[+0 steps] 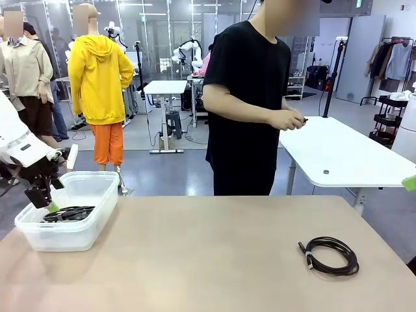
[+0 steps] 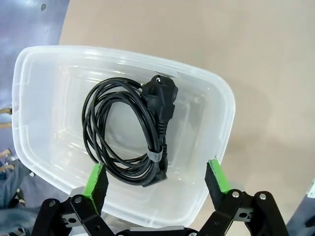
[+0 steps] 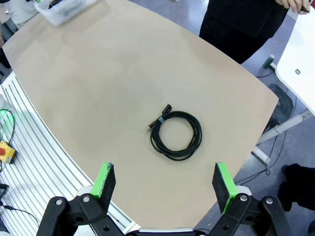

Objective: Organize and store the cables.
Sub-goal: Place the Power Cable into the Organizing box, then place the USB Extension Cable into the Organizing box.

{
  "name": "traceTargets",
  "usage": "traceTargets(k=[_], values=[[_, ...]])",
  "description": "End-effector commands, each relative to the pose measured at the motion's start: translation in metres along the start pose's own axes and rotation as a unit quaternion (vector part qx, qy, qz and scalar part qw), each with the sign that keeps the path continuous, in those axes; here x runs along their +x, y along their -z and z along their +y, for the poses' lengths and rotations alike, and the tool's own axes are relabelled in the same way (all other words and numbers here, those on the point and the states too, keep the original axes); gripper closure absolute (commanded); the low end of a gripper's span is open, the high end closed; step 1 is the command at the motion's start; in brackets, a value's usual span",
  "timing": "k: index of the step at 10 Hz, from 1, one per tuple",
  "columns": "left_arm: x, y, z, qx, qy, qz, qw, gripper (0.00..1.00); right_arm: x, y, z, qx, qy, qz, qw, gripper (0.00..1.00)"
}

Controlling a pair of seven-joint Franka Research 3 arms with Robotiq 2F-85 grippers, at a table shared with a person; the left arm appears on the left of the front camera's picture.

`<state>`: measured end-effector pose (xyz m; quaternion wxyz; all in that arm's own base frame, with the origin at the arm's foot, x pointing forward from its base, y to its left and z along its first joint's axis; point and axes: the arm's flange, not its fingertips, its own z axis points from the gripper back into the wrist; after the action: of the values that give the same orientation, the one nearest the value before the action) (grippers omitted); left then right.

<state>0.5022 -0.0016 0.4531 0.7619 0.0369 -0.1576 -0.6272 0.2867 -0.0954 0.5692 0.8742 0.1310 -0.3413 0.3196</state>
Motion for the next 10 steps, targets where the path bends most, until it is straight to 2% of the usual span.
traceTargets(k=[1, 7, 8, 10], values=[[-0.002, 0.002, 0.002, 0.003, 0.008, -0.001, 1.000, 0.00, 0.002, 0.000, 0.001, -0.004, 0.008, -0.003, 1.000, 0.00], [-0.002, 0.002, 0.002, 0.003, 0.008, -0.001, 1.000, 0.00, 0.002, 0.000, 0.001, -0.004, 0.008, -0.003, 1.000, 0.00], [0.000, 0.001, 0.000, -0.001, 0.000, 0.000, 1.000, 0.00, 0.002, 0.000, 0.001, -0.004, 0.008, -0.003, 1.000, 0.00], [0.006, -0.030, 0.002, -0.005, -0.047, -0.022, 0.999, 0.00, 0.002, 0.000, 0.001, -0.004, 0.008, -0.003, 1.000, 0.00]])
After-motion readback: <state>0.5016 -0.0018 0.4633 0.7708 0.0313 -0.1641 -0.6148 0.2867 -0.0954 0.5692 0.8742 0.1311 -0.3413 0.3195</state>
